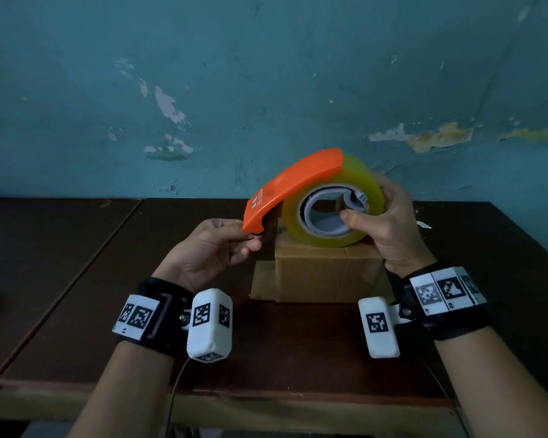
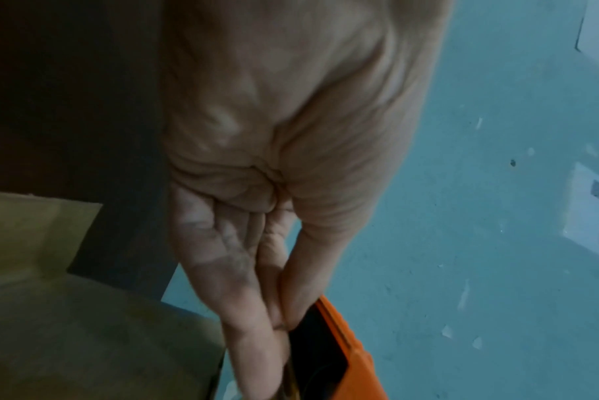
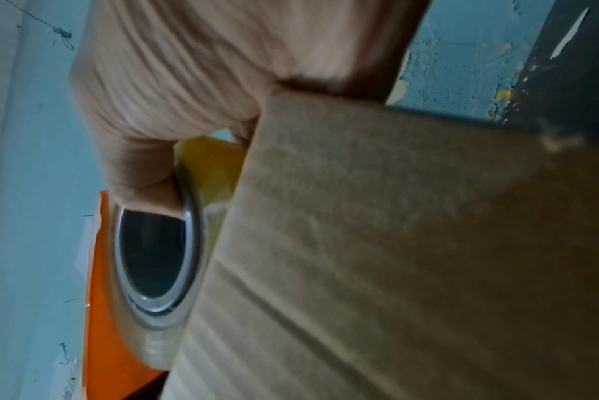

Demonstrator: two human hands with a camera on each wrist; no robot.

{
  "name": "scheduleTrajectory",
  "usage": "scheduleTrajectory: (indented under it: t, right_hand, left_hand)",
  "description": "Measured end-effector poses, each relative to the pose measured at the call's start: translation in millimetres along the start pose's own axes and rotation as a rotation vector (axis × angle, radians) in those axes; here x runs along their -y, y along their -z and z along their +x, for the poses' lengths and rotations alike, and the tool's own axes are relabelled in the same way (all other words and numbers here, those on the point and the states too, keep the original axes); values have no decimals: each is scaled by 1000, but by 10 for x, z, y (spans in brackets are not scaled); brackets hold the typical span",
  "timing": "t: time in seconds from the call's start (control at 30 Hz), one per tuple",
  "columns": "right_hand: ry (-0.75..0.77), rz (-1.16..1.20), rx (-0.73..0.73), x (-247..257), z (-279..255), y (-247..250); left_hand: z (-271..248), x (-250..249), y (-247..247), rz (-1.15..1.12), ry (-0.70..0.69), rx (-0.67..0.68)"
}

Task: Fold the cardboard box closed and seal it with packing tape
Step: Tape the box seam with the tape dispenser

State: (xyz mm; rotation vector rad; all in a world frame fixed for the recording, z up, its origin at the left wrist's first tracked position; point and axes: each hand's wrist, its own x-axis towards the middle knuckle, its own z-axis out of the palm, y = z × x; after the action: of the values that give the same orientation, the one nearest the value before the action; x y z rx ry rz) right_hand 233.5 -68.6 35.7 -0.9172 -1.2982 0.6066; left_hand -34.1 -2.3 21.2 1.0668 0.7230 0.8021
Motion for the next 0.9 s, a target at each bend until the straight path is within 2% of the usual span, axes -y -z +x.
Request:
scheduleTrajectory:
  t: [0.43, 0.6, 0.77, 0.9]
  right_hand:
    - [-70, 49, -23, 21, 0, -13]
    - [-68, 31, -19, 30, 0, -22]
    - [-65, 27, -2, 25, -1, -19]
    - [-79, 48, 4, -2, 14, -6]
  left_hand:
    - [-51, 4, 5, -16, -22, 29]
    - [-26, -27, 70, 3, -8, 85]
    - [-45, -38, 76, 35, -27, 30]
    - [-76, -7, 112, 59, -26, 58]
